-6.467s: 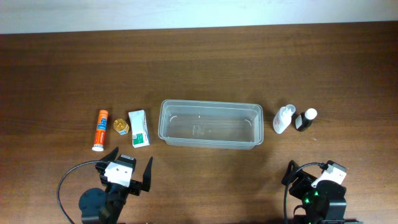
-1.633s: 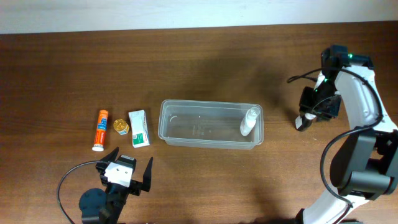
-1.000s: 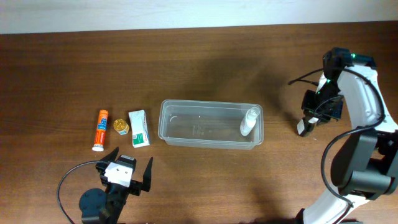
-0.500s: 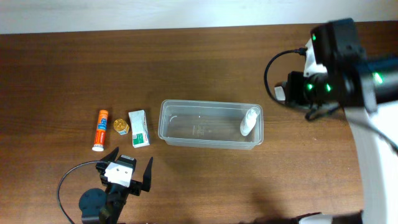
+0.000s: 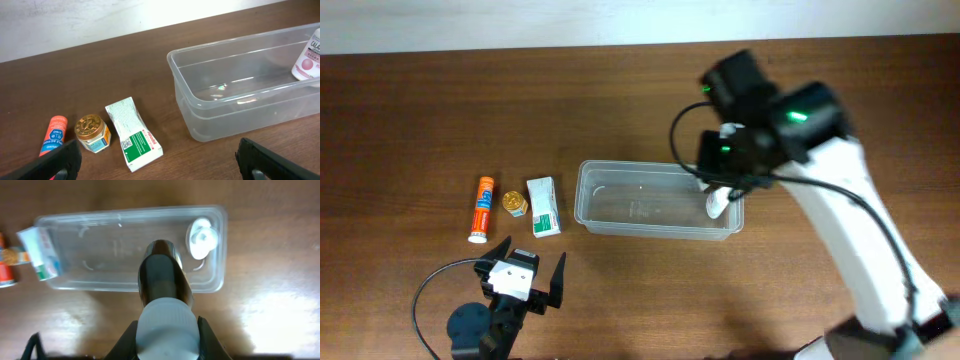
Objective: Pack container
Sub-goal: 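Place the dark bottle in the container beside the white bottle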
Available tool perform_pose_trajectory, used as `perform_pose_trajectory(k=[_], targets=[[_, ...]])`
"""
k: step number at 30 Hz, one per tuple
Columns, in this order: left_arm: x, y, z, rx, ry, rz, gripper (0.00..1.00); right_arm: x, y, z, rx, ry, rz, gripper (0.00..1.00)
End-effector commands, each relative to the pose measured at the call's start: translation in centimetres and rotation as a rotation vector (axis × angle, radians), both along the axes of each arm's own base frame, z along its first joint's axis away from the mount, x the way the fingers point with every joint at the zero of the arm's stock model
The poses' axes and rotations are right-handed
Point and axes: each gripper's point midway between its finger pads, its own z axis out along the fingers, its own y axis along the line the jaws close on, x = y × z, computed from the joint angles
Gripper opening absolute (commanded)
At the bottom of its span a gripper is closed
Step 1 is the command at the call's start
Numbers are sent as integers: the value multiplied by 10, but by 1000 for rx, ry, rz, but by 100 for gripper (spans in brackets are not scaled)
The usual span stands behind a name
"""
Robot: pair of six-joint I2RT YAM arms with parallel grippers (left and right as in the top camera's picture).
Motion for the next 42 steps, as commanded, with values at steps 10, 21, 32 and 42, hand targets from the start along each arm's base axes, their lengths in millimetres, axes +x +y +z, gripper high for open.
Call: perform_pose_trajectory(k=[10,21,32,42], targets=[[0,-2,0,-12,0,-10,100,34,20,-107,-79,135,-139,4],[0,-2,0,-12,0,-10,100,42,20,-153,-82,127,-202,4],[0,-2,0,-12,0,-10,100,50,16,-120,-61,26,-127,49],[0,-2,0,-12,-1,-10,100,40,-18,28,65,-296,-131,70]])
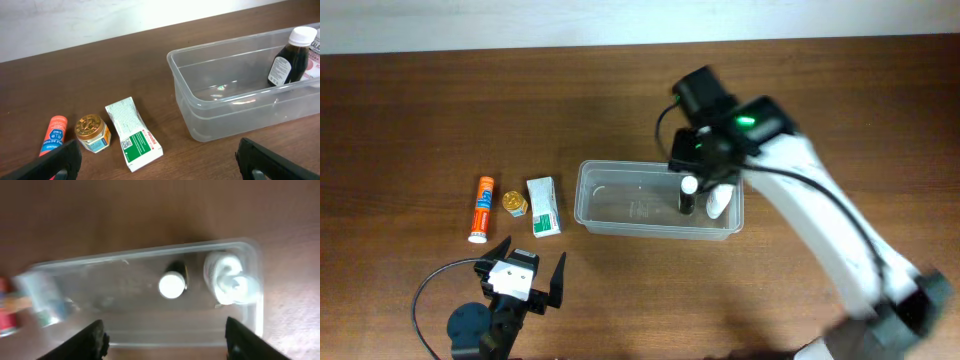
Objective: Pack container
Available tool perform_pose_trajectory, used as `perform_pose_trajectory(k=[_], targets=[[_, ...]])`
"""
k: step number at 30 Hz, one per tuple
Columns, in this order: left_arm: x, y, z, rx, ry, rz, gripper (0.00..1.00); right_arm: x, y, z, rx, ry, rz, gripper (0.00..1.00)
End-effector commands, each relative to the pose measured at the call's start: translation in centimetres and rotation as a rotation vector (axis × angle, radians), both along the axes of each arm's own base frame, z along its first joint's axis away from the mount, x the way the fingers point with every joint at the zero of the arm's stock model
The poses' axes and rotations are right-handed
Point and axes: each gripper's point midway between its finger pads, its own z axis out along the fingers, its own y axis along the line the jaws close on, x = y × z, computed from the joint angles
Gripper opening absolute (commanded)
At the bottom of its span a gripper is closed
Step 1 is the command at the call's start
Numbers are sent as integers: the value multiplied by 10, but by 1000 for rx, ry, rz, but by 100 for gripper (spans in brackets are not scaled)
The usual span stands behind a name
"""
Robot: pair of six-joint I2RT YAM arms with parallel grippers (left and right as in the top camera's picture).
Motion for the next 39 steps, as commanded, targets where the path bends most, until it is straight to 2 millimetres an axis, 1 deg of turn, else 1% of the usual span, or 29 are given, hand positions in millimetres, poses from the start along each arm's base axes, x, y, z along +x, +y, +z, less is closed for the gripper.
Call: perform_pose_trajectory(k=[1,3,5,6,7,9,10,12,14,17,20,24,27,29,32,34,36,39], targets=[[0,-2,1,-11,-6,-9,100,-7,-42,69,30,-178,-74,71],[2,-2,9,-10,-42,-11,100,-16,-72,86,38,-211,-146,71],[3,-3,16,-11,-70,-18,100,-26,-107,98,35,-232,-239,72],[3,-4,16,-13,-72,-22,100,-31,-124,102,32,-239,-287,74],[3,-5,16,-13,-71,-25,100,-37,-144,107,27,-246,-347,80],[3,-7,17,-16,-76,-39,100,-45,-173,111,17,-254,-442,95],[3,-8,21,-17,-92,-43,100,-49,-187,112,11,-254,-489,98],[3,-13,31,-43,-125,-71,100,-56,-211,113,0,-252,-570,99],[3,-14,42,-114,-138,-64,100,-62,-227,110,-10,-239,-629,99],[-1,-13,67,-171,-165,-51,100,-67,-239,106,-20,-211,-674,99],[-5,-5,93,-178,-173,6,100,-70,-243,100,-26,-181,-687,99],[-6,27,131,-143,-109,197,100,-68,-243,97,-27,-168,-686,99],[0,55,158,-92,-1,362,100,-67,-243,95,-28,-161,-687,99],[11,65,171,-37,76,409,100,-65,-243,94,-29,-157,-686,99],[37,71,182,75,185,395,100,-64,-244,92,-29,-150,-687,98],[58,80,186,110,242,408,100,-63,-244,91,-30,-147,-687,99],[77,90,186,99,298,423,100,-63,-244,91,-30,-145,-686,99],[100,100,173,28,404,389,100,-62,-244,89,-31,-140,-686,99]])
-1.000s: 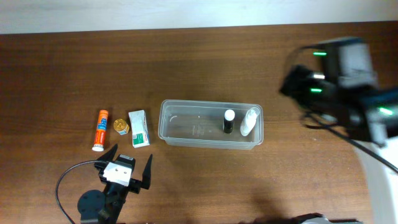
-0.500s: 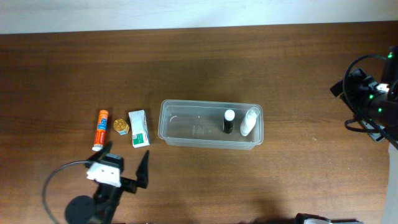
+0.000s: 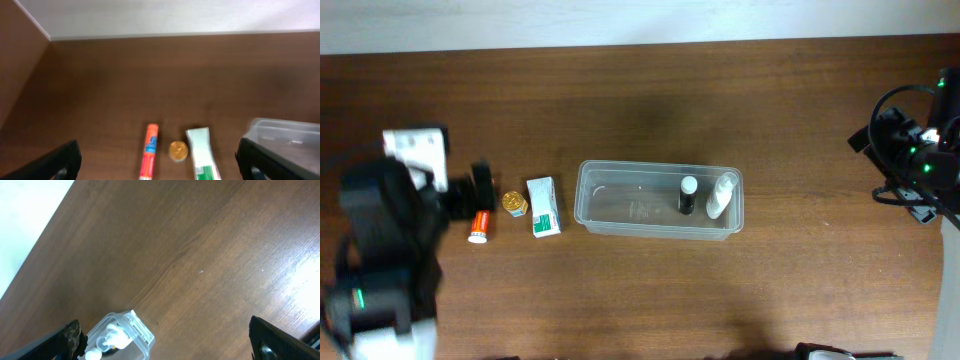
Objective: Pack container
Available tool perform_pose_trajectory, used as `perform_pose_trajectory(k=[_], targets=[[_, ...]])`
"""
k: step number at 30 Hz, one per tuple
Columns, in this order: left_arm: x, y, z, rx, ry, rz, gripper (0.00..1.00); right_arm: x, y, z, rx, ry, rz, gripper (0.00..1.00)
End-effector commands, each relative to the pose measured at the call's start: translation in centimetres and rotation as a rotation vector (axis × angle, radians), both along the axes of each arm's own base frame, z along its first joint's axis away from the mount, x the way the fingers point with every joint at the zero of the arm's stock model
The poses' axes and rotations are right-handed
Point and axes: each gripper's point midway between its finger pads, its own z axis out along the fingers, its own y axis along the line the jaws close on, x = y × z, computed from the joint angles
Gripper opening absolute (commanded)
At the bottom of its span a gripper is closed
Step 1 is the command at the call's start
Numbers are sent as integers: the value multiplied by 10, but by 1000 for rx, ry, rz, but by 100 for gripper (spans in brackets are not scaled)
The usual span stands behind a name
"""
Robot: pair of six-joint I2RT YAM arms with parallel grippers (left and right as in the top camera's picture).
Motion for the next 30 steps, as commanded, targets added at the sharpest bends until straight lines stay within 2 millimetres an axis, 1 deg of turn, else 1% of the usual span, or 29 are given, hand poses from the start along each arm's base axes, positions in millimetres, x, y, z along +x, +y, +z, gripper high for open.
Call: perform_pose_trajectory(k=[1,3,5,7,11,13,15,17,19,22,23,25,27,30], targets=[[20,12,-12,-73,76,-30,100,2,-5,-3,-8,15,-13,98],[31,26,-28,-132,121,-15,100,2,-5,-4,-8,17,-13,99],[37,40,-45,-159,164,17,100,2,-5,-4,-8,18,-13,98],[39,48,-63,-184,222,37,100,2,-5,-4,-8,18,-13,99],[44,57,-98,-193,334,66,100,2,-5,-4,-8,18,-13,99],[45,65,-119,-182,402,94,100,2,-5,-4,-8,18,-13,99],[42,72,-144,-173,492,125,100,2,-5,-4,-8,18,-13,99],[39,73,-167,-190,576,127,99,2,-5,-4,-8,18,-13,98],[38,73,-197,-204,668,110,99,2,-5,-4,-8,18,-13,99],[39,74,-226,-211,740,82,99,2,-5,-4,-8,18,-13,99],[40,74,-234,-210,760,68,98,2,-5,-4,-8,18,-13,98],[40,74,-251,-202,798,32,93,2,-5,-4,-8,18,-13,98],[42,75,-263,-203,817,26,89,2,-5,-4,-8,18,-13,99],[47,76,-277,-205,825,25,89,2,-5,-4,-8,18,-13,98]])
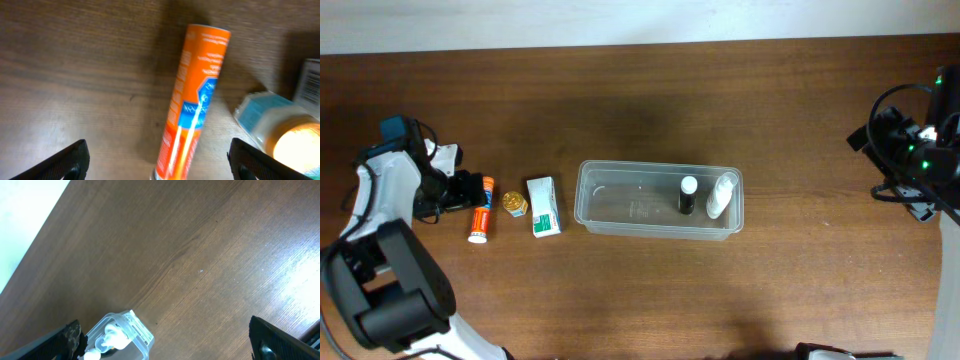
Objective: Pack container
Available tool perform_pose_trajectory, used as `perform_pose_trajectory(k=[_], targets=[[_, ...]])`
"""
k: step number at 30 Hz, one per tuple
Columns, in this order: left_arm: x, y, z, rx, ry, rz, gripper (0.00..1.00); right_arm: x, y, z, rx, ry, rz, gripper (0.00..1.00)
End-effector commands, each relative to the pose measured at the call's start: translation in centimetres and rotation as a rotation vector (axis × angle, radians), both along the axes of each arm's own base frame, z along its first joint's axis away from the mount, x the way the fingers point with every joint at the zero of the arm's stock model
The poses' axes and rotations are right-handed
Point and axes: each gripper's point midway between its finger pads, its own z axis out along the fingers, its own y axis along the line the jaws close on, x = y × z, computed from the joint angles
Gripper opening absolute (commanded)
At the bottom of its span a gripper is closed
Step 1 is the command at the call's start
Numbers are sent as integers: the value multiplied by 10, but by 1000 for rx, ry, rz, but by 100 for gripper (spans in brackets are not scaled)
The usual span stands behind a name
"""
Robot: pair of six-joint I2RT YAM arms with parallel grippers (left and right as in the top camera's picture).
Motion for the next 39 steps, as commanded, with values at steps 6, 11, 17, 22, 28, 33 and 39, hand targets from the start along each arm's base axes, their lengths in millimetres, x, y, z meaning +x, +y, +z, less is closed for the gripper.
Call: perform_pose_trajectory(k=[6,11,17,22,28,33,39], targets=[[7,5,-33,12,42,-79,76,0,-4,0,-10,5,-14,99],[6,-3,-48,11,77,-101,74,0,-4,0,-10,5,-14,99],[6,-4,-49,58,99,-122,36,0,-4,0,-10,5,-14,99],[6,-4,-44,55,105,-99,22,0,-4,0,-10,5,-14,99],[12,-2,-6,49,121,-100,8,0,-4,0,-10,5,-14,99],[29,-6,69,53,66,-116,6,0,-4,0,-10,5,-14,98],[63,-79,170,-6,-198,-418,6,0,-4,0,-10,5,-14,98]])
